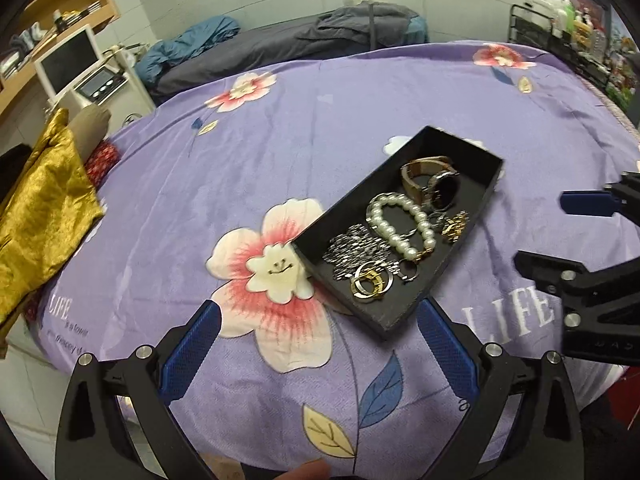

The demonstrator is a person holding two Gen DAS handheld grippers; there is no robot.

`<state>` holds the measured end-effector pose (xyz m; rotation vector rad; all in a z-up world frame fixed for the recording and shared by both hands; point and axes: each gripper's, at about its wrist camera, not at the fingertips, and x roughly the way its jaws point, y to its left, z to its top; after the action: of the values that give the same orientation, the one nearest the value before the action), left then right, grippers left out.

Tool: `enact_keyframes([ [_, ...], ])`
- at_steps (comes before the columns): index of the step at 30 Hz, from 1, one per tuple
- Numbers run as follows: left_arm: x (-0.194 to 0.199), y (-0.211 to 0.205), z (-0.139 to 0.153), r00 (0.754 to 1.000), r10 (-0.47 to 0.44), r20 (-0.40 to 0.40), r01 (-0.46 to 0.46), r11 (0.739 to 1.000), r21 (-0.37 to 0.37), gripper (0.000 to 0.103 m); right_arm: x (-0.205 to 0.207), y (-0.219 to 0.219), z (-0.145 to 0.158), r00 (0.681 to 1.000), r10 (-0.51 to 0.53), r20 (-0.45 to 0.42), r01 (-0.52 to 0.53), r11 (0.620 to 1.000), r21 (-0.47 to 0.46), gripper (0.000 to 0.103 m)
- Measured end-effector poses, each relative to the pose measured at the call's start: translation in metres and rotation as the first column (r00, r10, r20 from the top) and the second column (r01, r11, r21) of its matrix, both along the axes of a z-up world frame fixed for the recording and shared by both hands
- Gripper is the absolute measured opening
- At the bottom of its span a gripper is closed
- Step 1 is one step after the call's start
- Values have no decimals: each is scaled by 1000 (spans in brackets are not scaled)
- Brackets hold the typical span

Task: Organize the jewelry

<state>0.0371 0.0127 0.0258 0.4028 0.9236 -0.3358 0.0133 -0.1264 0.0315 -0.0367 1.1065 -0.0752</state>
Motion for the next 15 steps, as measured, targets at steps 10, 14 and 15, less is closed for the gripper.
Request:
enact_keyframes([
  [10, 1, 0, -6, 996, 10, -86, -12, 1000, -27, 96, -3, 3, 3, 1000, 12, -4, -12, 1000, -28, 74],
  [14, 1, -1, -6, 996, 7, -84, -8, 1000, -15, 96, -3, 8, 2, 999, 32, -16, -33, 998, -47, 74],
  [15, 1, -1, -7, 996, 7, -84, -8, 1000, -13, 96, -3, 9, 2, 999, 34, -18, -35, 998, -49, 74],
])
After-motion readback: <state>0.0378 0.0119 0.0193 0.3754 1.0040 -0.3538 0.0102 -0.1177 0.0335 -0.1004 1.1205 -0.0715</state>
